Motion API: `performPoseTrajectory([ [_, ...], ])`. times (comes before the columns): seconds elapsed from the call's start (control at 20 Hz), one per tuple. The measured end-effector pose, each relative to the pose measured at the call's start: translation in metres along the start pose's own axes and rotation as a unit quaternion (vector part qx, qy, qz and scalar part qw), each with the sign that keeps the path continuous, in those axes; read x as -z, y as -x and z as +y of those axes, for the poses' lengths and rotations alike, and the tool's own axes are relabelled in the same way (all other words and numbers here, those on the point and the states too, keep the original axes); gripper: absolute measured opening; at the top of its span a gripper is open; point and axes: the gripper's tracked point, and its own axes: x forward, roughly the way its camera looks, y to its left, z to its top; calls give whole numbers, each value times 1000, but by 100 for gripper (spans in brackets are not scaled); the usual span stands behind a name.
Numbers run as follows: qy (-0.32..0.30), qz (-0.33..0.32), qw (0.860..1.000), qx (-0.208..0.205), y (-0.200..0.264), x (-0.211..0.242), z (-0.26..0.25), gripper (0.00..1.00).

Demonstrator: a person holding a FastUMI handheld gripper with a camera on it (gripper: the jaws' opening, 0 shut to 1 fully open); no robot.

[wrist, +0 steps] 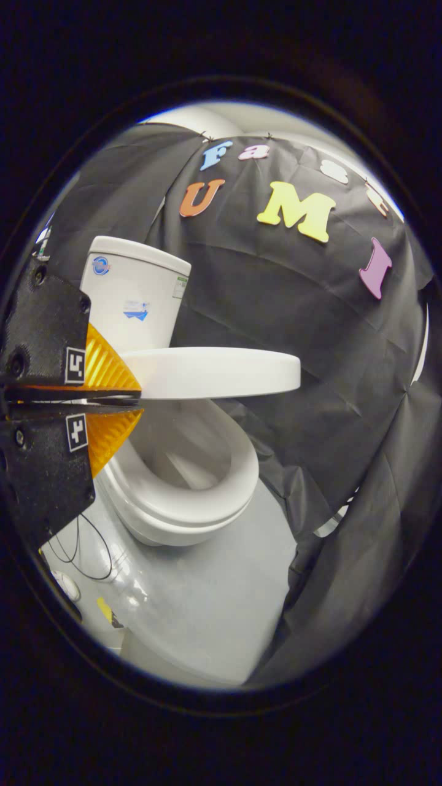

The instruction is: Open the toilet lid.

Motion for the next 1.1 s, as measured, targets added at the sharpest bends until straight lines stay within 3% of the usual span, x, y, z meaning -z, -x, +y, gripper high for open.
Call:
performPoseTrajectory([
  [0.6,74,-53,995,41,3,9,49,4],
  [1.1,183,-98,974,86,1,24,87,4],
])
